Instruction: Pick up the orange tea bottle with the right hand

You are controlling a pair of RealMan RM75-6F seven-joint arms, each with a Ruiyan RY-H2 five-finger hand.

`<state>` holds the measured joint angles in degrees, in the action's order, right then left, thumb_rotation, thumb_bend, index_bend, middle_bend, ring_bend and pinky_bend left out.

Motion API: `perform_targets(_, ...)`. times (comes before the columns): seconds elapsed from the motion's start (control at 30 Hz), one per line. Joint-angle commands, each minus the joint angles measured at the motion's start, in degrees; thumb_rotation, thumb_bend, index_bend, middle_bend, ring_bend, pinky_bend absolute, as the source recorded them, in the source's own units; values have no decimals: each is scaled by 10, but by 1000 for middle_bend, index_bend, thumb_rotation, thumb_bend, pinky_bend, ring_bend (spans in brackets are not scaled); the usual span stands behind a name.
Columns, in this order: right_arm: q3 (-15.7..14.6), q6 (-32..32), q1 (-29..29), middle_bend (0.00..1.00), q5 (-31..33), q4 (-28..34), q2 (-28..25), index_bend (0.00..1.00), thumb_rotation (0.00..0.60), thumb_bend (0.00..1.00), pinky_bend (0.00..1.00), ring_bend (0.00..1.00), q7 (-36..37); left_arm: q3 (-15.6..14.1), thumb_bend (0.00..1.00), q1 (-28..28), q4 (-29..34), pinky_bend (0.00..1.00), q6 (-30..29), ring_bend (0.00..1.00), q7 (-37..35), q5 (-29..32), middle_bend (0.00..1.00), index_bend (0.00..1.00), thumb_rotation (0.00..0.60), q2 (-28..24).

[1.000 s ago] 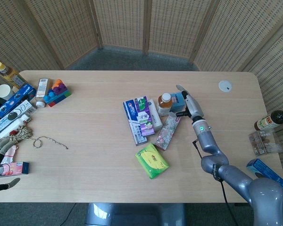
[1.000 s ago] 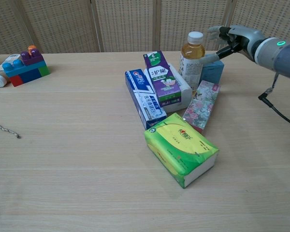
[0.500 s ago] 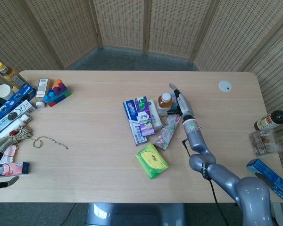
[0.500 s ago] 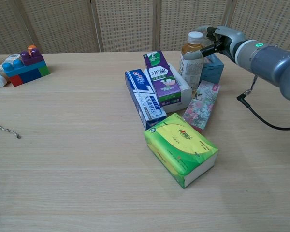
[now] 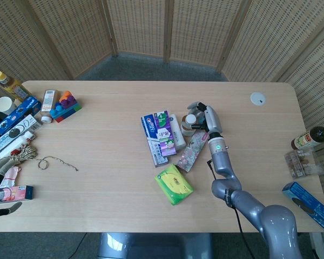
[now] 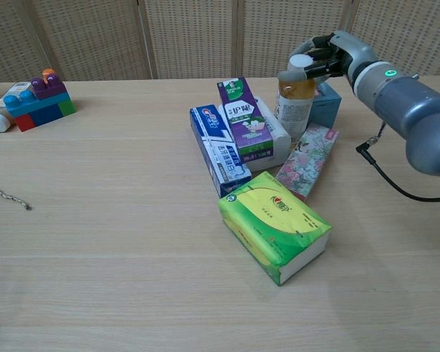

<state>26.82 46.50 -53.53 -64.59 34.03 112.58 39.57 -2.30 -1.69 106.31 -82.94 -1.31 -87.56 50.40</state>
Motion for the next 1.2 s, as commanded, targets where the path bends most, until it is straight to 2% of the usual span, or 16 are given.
perform_targets(0.03,-1,6,2,680,-2,-2,1,491,600,34,588,508,2,0,119,0,0,0,0,0,0,-1,0,101,600,0)
perform_targets(0.13,-3,10,6,703,-6,0,-1,497,600,56,619,532,4,-1,119,1,0,0,-1,0,-1,-3,0,101,600,0)
perform_targets(0.33,0,34,16,704,-13,29,-21,498,600,59,619,533,3,-3,120,0,0,0,-1,0,-3,-8,0,101,600,-1)
perform_targets(0.8,31,90,55,716,11,198,-123,504,600,63,652,548,-80,-6,119,0,0,0,-6,0,-15,-25,0,101,600,-6)
perform_targets(1.2,81,134,78,718,51,376,-227,509,600,62,653,548,-174,-12,122,1,1,0,-11,0,-19,-42,0,101,600,-9)
